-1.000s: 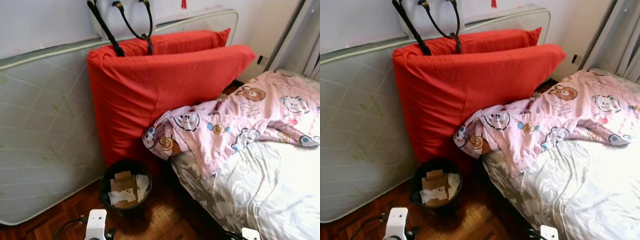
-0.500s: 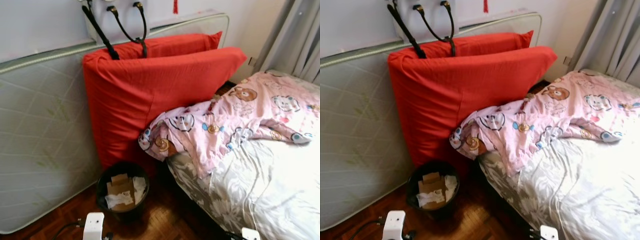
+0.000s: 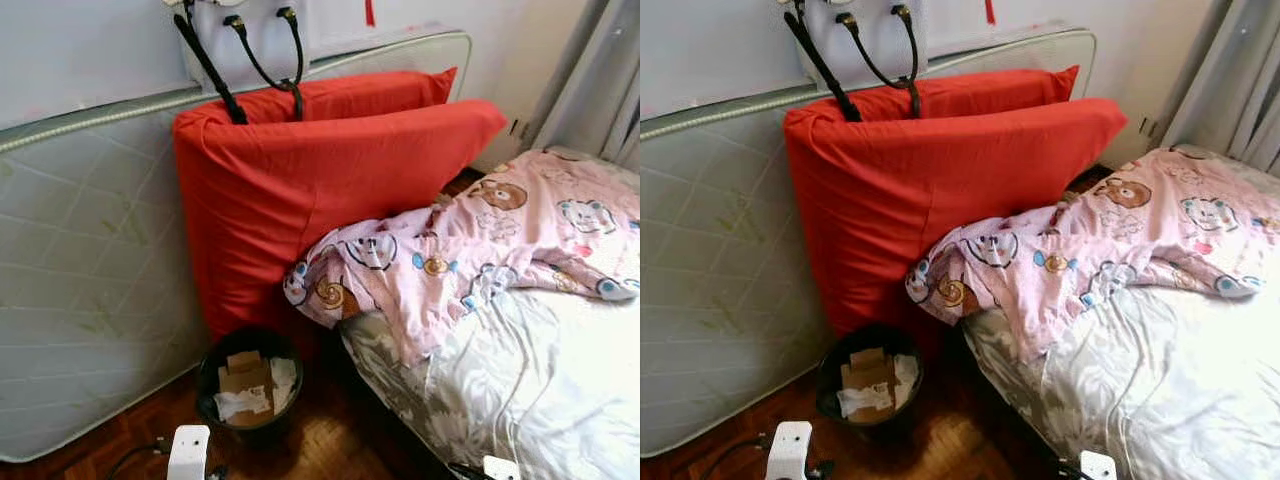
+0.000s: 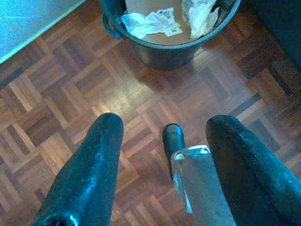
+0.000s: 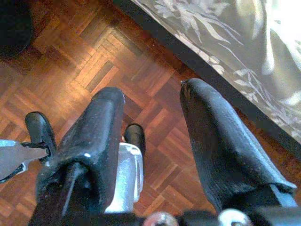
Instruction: Clean up the room
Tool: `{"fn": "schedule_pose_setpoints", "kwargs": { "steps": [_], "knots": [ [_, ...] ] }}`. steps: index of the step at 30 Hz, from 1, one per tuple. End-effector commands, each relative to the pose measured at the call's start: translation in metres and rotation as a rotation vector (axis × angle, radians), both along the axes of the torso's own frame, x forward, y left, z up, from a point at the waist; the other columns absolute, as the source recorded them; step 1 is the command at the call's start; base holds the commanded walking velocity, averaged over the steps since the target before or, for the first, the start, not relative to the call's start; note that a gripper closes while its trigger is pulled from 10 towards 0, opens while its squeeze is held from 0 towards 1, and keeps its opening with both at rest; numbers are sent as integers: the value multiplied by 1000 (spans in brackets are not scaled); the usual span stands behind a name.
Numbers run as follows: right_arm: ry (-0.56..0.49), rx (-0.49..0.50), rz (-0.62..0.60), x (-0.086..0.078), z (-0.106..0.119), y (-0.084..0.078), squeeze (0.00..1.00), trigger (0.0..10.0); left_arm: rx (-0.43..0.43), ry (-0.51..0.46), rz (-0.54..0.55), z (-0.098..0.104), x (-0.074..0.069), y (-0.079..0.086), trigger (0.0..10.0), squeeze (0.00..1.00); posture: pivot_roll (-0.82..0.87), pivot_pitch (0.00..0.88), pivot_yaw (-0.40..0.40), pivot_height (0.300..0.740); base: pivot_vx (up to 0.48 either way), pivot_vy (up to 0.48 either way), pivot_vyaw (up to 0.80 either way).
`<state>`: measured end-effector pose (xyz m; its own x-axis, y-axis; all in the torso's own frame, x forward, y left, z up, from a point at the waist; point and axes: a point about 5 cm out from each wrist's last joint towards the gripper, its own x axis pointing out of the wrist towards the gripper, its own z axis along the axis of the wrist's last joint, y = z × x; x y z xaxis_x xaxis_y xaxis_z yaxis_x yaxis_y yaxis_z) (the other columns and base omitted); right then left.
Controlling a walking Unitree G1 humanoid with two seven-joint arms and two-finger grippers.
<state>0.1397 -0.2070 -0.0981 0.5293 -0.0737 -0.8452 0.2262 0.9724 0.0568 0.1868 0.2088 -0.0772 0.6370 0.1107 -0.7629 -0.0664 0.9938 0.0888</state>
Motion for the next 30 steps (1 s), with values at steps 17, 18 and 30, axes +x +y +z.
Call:
{"fn": "schedule_pose_setpoints", "kwargs": {
  "steps": [17,18,30],
  "knots": [
    [-18,-5,0,3,2,-2,0,10000,3,5,11,-1,-2,3,10000,0,-5,0,-34,740,291,0,-368],
    [-19,-6,13,3,2,-2,0,10000,2,5,11,-1,-2,2,10000,0,-7,0,-34,740,292,0,0],
    [-31,17,48,4,2,0,0,10000,-2,11,13,-2,-3,-1,10000,0,-6,0,-36,740,292,0,600]
  ]
}}
